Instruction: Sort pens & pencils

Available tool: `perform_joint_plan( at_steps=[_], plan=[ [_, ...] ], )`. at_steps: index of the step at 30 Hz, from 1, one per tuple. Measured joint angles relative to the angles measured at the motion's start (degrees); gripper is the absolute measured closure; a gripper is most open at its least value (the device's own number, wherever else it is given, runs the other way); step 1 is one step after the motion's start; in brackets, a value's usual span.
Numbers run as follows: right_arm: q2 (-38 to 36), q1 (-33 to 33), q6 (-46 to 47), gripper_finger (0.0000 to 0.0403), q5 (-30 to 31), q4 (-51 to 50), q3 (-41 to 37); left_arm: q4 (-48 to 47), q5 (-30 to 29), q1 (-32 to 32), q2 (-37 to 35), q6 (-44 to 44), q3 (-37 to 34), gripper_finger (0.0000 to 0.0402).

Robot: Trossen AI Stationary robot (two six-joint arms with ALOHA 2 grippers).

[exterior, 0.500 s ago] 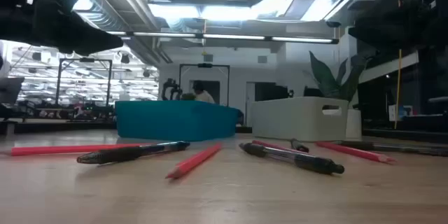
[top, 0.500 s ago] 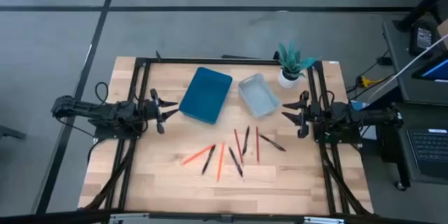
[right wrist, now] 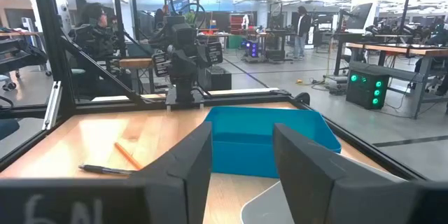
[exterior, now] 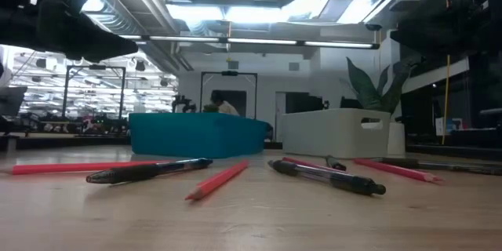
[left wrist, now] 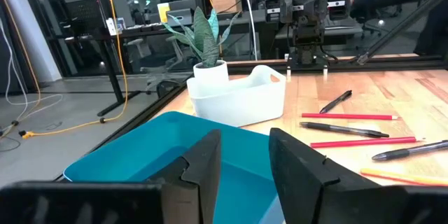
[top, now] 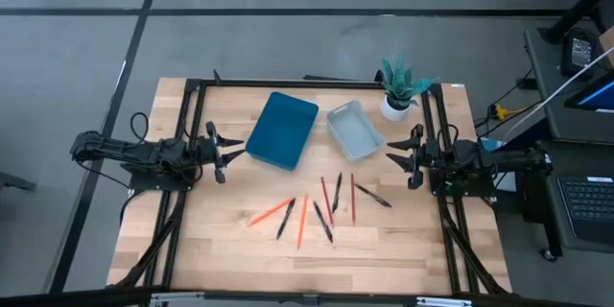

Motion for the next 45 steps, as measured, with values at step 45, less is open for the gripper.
perform_joint_plan(
  at_steps=[45],
  plan=[
    [0.0, 0.1, 25.6, 0.0251, 0.6, 21.0, 0.0, 0.1, -4.9, 0.4, 0.0, 5.9, 0.0, 0.0287]
  ],
)
